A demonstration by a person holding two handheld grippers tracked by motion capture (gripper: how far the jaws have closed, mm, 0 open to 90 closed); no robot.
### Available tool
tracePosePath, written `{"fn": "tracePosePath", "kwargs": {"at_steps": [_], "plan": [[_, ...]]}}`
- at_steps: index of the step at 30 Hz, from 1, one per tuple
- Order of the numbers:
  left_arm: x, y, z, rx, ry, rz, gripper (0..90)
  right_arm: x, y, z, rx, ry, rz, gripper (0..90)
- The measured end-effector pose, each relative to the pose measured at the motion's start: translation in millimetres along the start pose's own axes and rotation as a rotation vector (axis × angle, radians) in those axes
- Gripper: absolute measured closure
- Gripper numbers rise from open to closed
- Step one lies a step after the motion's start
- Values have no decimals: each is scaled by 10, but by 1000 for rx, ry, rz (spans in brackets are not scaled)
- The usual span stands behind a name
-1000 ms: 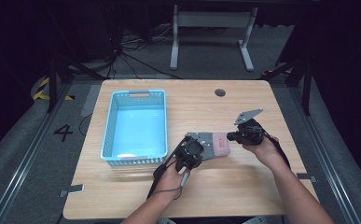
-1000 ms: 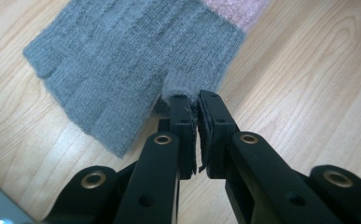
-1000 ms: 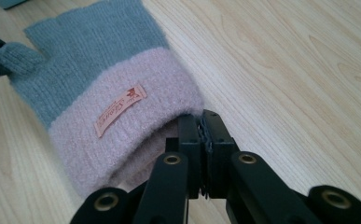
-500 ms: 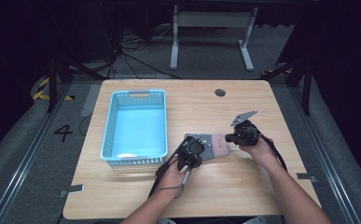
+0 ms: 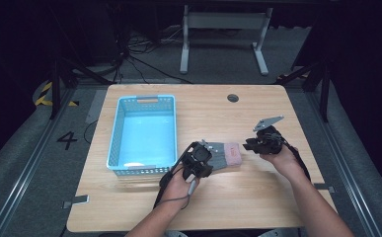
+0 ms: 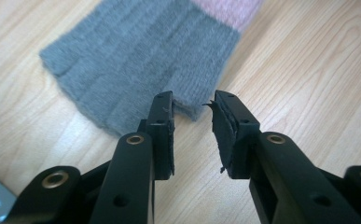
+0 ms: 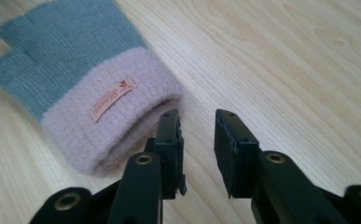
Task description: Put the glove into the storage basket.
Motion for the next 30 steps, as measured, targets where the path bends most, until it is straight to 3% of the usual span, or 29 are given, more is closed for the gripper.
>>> {"fn": "tracePosePath", "kwargs": {"at_steps": [5, 17, 24, 27, 30], "plan": [[-85, -64, 39, -2, 21, -16, 630, -164, 18, 8, 9, 5, -37, 681], [-188, -210, 85, 0, 49, -24, 534, -413, 59, 10, 61, -14, -40, 632], [-181, -333, 190, -47, 109, -33, 523, -480, 80, 25, 94, -71, -10, 587], [-169, -379, 243, -66, 112, -43, 485, -498, 99, 21, 82, -71, 3, 572], [-149, -428, 301, -98, 147, -53, 444, -526, 117, -6, 104, -65, 0, 530]]}}
Point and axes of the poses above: each handheld gripper's, and its own axes: x roughly forward along the jaws, y roughly out of its underside, z roughly to its left, the point moved 2 cm from there along x, roughly forward along the jaws
